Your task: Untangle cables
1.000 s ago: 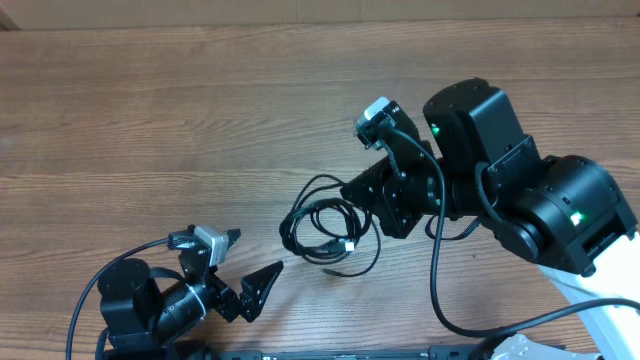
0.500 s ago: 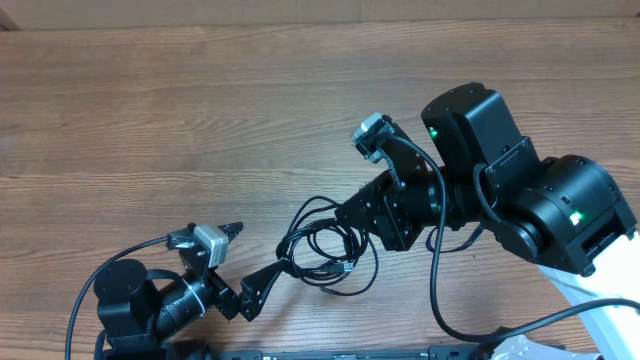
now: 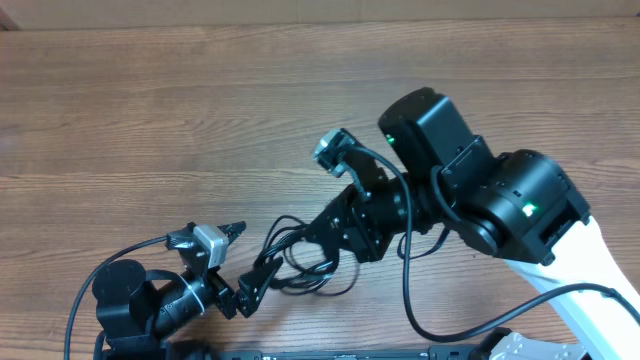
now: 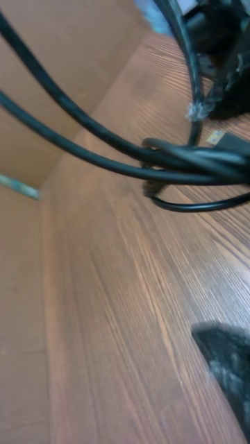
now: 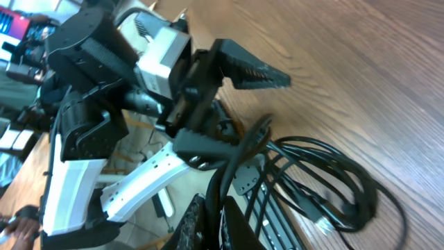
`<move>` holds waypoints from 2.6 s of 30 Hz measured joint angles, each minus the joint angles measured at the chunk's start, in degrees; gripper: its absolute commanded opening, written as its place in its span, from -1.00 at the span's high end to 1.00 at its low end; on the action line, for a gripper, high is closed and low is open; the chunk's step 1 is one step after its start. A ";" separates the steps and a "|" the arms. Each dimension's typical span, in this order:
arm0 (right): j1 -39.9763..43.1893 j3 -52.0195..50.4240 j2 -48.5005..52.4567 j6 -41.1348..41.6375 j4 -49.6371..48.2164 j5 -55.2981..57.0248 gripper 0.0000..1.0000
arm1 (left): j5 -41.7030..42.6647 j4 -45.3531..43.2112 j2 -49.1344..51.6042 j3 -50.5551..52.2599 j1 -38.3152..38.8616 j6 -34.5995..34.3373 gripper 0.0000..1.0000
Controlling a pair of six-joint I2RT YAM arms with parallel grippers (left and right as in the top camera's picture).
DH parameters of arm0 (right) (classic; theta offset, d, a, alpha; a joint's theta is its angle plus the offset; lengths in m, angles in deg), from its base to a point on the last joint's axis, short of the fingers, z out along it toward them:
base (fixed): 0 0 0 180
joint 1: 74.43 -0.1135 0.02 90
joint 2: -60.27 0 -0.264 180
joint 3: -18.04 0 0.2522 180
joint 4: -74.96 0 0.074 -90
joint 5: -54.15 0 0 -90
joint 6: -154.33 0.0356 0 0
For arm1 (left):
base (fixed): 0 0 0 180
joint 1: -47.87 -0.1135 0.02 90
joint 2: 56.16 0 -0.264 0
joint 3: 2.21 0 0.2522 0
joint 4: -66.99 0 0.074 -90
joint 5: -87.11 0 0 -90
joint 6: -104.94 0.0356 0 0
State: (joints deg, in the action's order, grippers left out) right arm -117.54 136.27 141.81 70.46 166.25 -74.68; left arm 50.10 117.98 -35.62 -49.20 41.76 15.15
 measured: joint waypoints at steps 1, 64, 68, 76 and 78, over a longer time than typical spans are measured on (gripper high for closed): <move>-0.35 0.00 0.07 0.04 -0.22 -0.07 0.90 | 0.09 -0.04 0.00 0.00 0.00 0.28 0.87; 2.99 -6.97 0.42 -23.76 2.43 14.40 0.92 | 8.39 -18.86 0.11 0.33 0.11 -32.04 0.92; 2.99 -7.21 0.76 -23.45 0.07 14.62 0.92 | 9.97 -19.17 0.11 0.31 0.11 -35.15 0.92; 2.47 -7.30 0.76 -12.35 -6.60 30.49 0.92 | 11.80 -19.63 0.22 0.33 0.11 -37.00 0.92; 1.55 -7.32 0.76 -7.04 -7.48 35.43 0.92 | 12.02 -20.55 0.61 0.33 0.11 -37.35 0.92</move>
State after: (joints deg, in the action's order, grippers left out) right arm -115.99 128.94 142.57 63.42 158.78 -39.25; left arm 62.12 97.44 -35.01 -48.88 41.87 -22.20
